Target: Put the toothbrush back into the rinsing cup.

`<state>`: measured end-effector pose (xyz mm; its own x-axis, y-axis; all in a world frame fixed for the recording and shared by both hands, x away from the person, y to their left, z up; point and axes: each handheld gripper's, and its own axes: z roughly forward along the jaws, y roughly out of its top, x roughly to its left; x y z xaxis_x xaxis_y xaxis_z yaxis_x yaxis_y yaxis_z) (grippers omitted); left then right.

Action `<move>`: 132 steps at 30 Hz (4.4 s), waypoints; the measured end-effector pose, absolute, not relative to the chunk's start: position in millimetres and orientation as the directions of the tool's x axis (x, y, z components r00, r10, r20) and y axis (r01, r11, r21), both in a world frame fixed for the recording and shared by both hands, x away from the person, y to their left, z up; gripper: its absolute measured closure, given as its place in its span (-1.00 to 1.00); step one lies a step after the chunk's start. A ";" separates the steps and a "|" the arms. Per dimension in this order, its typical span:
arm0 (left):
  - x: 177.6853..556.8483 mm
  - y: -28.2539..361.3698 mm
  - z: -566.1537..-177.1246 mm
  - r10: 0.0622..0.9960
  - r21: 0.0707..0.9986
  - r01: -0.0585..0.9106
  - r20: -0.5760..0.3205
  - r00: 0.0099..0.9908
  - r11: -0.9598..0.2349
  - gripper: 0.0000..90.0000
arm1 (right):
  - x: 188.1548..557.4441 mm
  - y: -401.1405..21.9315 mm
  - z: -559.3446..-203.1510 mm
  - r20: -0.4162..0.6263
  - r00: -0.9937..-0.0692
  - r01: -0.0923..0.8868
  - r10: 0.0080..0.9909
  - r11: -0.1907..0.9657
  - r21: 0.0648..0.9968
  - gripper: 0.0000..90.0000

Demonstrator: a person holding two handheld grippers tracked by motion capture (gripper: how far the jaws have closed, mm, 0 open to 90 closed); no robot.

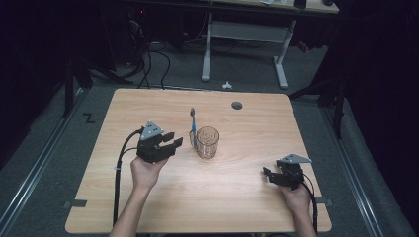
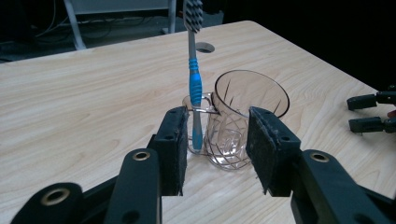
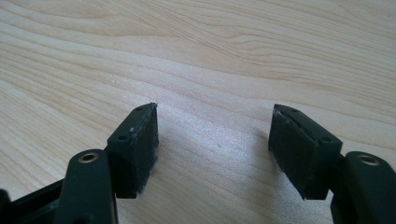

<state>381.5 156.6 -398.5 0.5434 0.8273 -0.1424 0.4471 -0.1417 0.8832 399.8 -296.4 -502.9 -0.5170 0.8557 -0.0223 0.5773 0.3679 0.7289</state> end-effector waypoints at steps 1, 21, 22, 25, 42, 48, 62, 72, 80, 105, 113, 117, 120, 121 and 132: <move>380.4 157.1 -400.3 0.826 0.880 0.454 -0.148 0.544 -0.141 0.29 | 399.8 -296.4 -502.9 -0.022 -0.517 0.577 0.856 0.368 0.729 -0.25; 362.9 169.8 -407.2 0.835 0.881 0.461 -0.171 0.522 -0.108 0.31 | 399.8 -296.5 -502.9 -0.022 -0.517 0.578 0.856 0.368 0.728 -0.25; 362.9 169.8 -407.2 0.835 0.881 0.461 -0.171 0.522 -0.108 0.31 | 399.8 -296.5 -502.9 -0.022 -0.517 0.578 0.856 0.368 0.728 -0.25; 359.3 172.1 -408.9 0.837 0.881 0.461 -0.174 0.518 -0.102 0.31 | 399.8 -296.4 -502.9 -0.022 -0.517 0.577 0.856 0.368 0.729 -0.25; 348.9 178.1 -421.5 0.836 0.872 0.486 -0.222 0.501 -0.060 0.31 | 399.9 -296.4 -502.9 -0.023 -0.517 0.577 0.856 0.368 0.729 -0.25; 344.0 180.6 -428.9 0.840 0.867 0.497 -0.239 0.487 -0.041 0.31 | 399.8 -296.4 -502.9 -0.022 -0.517 0.578 0.856 0.368 0.729 -0.25; 339.4 184.2 -440.5 0.850 0.853 0.520 -0.244 0.466 -0.039 0.30 | 399.8 -296.4 -502.9 -0.022 -0.517 0.578 0.856 0.367 0.729 -0.25; 337.4 187.9 -451.0 0.861 0.841 0.540 -0.246 0.445 -0.039 0.29 | 399.9 -296.4 -502.9 -0.023 -0.517 0.577 0.856 0.368 0.729 -0.25; 336.3 190.0 -459.9 0.870 0.829 0.559 -0.250 0.425 -0.035 0.23 | 399.8 -296.4 -502.9 -0.022 -0.517 0.578 0.856 0.367 0.729 -0.25; 335.9 197.4 -490.7 0.921 0.800 0.600 -0.211 0.328 -0.030 0.09 | 399.8 -296.3 -502.9 -0.022 -0.517 0.578 0.856 0.367 0.729 -0.25; 337.7 197.2 -497.2 0.935 0.789 0.611 -0.169 0.311 -0.061 0.07 | 399.8 -296.3 -502.9 -0.022 -0.516 0.578 0.856 0.367 0.729 -0.25; 338.9 192.3 -499.7 0.943 0.787 0.607 -0.108 0.316 -0.113 0.06 | 399.9 -296.3 -502.9 -0.023 -0.516 0.577 0.856 0.367 0.729 -0.25; 339.5 190.8 -501.6 0.946 0.785 0.606 -0.090 0.311 -0.124 0.06 | 399.8 -296.2 -502.9 -0.022 -0.516 0.578 0.856 0.367 0.729 -0.25; 339.9 190.5 -502.4 0.947 0.783 0.608 -0.081 0.310 -0.132 0.06 | 399.8 -296.2 -502.9 -0.022 -0.516 0.578 0.856 0.367 0.729 -0.25; 344.5 188.0 -507.9 0.956 0.776 0.611 -0.036 0.292 -0.157 0.05 | 399.8 -296.2 -502.9 -0.023 -0.516 0.578 0.857 0.367 0.729 -0.25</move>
<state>344.5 188.0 -507.9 0.2922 0.9557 -0.0363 0.6109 -0.1573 0.7760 399.8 -296.2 -502.9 -0.5156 0.8565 -0.0225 0.5778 0.3670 0.7290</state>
